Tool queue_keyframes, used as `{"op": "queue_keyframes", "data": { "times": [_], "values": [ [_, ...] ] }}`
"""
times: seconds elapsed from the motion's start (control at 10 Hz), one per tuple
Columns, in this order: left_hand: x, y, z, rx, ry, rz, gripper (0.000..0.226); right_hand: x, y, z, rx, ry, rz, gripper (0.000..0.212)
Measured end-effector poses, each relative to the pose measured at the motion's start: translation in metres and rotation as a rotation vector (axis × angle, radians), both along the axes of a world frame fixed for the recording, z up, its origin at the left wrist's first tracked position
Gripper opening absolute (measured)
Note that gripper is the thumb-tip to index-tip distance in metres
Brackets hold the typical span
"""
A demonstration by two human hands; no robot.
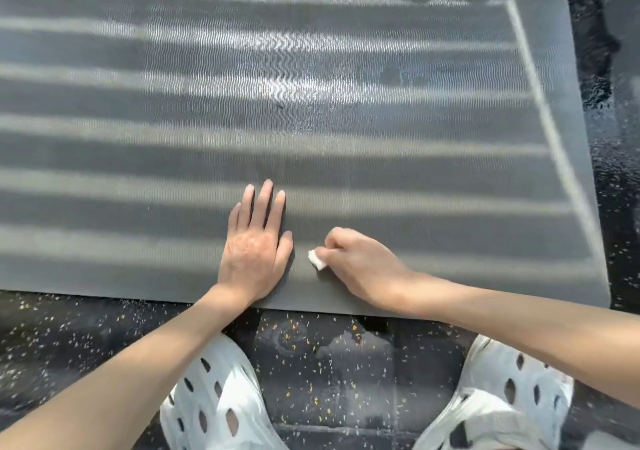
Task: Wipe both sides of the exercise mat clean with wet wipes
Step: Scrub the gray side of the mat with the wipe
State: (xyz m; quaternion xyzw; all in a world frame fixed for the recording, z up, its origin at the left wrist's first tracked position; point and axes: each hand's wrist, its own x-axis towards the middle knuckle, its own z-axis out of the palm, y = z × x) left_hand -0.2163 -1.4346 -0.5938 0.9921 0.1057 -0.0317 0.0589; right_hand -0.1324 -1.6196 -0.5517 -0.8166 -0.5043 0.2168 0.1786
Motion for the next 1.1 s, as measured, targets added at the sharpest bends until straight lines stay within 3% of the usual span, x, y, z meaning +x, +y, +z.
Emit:
{"op": "queue_keyframes", "data": {
  "times": [0.2,0.3,0.4,0.5,0.7,0.8,0.9,1.0,1.1],
  "values": [
    [0.001,0.0,0.003,-0.022,-0.001,-0.001,0.061,-0.036,-0.036,-0.006,-0.023,0.287,0.095,0.048],
    [0.001,-0.001,0.003,-0.024,-0.008,0.01,0.061,-0.013,-0.026,-0.001,-0.117,0.333,-0.055,0.036],
    [0.0,-0.001,0.001,-0.03,-0.009,0.004,0.061,-0.01,-0.034,0.004,-0.111,0.234,-0.022,0.03],
    [0.0,-0.003,0.003,-0.048,-0.01,0.01,0.06,-0.031,-0.056,-0.006,-0.08,0.187,0.147,0.051],
    [0.008,-0.03,0.006,-0.099,-0.068,-0.022,0.058,0.01,-0.039,-0.004,-0.008,0.006,-0.096,0.031],
    [0.007,-0.061,0.003,-0.112,-0.038,-0.142,0.061,-0.02,-0.061,-0.006,-0.043,0.186,0.082,0.026],
    [0.007,-0.069,0.002,-0.075,-0.019,-0.138,0.063,-0.01,-0.062,-0.007,-0.031,0.153,0.127,0.035],
    [0.007,-0.067,0.002,-0.098,-0.033,-0.144,0.062,0.021,-0.047,-0.016,-0.041,0.031,-0.084,0.047],
    [0.007,-0.068,0.003,-0.101,-0.022,-0.145,0.061,-0.007,-0.062,-0.012,-0.011,0.086,0.003,0.04]
  ]
}}
